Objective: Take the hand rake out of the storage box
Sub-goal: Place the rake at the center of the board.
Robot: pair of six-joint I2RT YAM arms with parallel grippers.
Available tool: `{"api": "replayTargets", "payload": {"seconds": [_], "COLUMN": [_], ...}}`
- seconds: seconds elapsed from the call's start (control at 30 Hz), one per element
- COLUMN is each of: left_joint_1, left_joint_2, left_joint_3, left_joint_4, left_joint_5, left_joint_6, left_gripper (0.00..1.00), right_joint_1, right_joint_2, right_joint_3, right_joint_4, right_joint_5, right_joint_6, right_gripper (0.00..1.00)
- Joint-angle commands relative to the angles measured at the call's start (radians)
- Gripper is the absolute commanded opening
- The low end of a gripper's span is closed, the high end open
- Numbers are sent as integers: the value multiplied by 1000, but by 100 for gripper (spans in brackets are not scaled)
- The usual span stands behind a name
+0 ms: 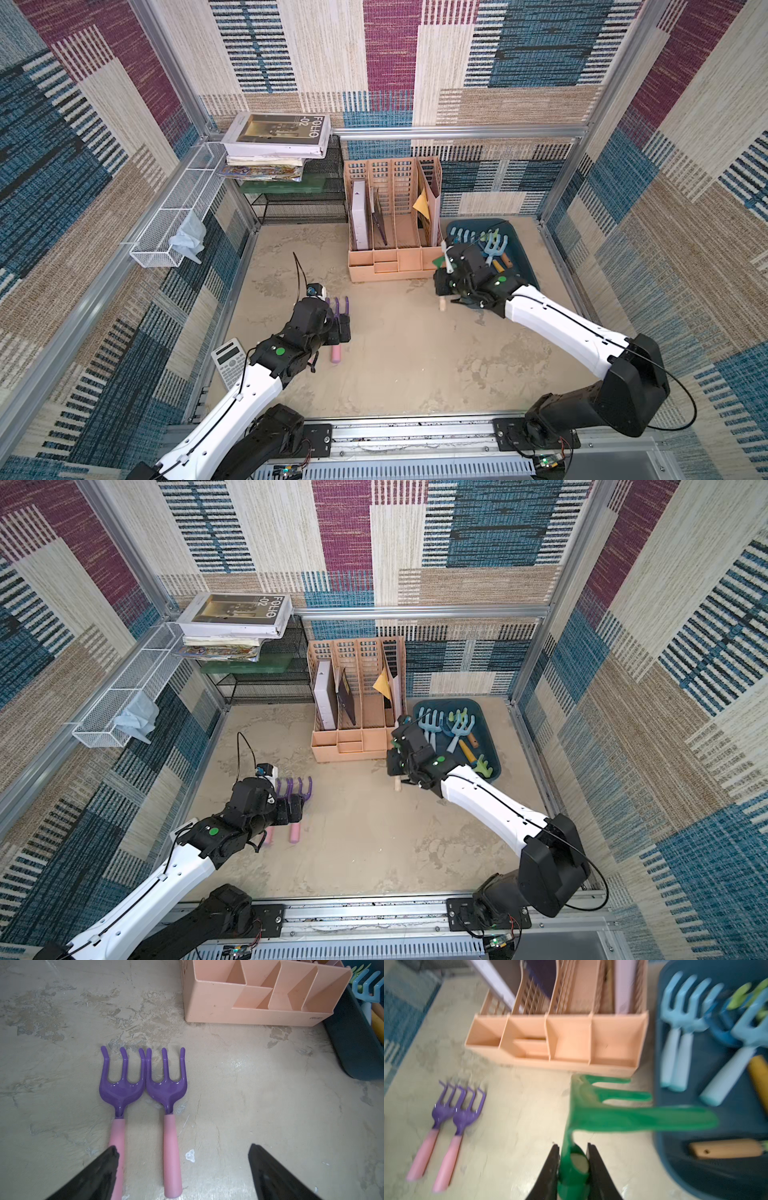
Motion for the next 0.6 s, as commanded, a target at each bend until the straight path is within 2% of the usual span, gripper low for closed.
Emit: {"api": "replayTargets", "payload": {"seconds": [0.0,0.1,0.3,0.4,0.57], "left_joint_1": [-1,-1,-1,-2,-1], "left_joint_2": [4,4,-1,18,92], "left_joint_3": [5,11,-4,0,13], "left_joint_4": [7,0,22,14,-5], "left_joint_5": [3,13,48,29,26], "left_joint_6": [-14,-13,-25,-30,-61], "left_gripper": [99,99,99,99,99], "right_joint_1": [130,175,157,152,142], "right_joint_2": [59,124,213,245,245], "right_joint_3": [-14,-42,-109,-121,-160], "right_joint_4": [-44,-57,92,126,170], "right_joint_5": [82,150,34,35,58], "right_joint_6": [99,163,148,157,164], "right_gripper": [0,0,3,5,15]}}
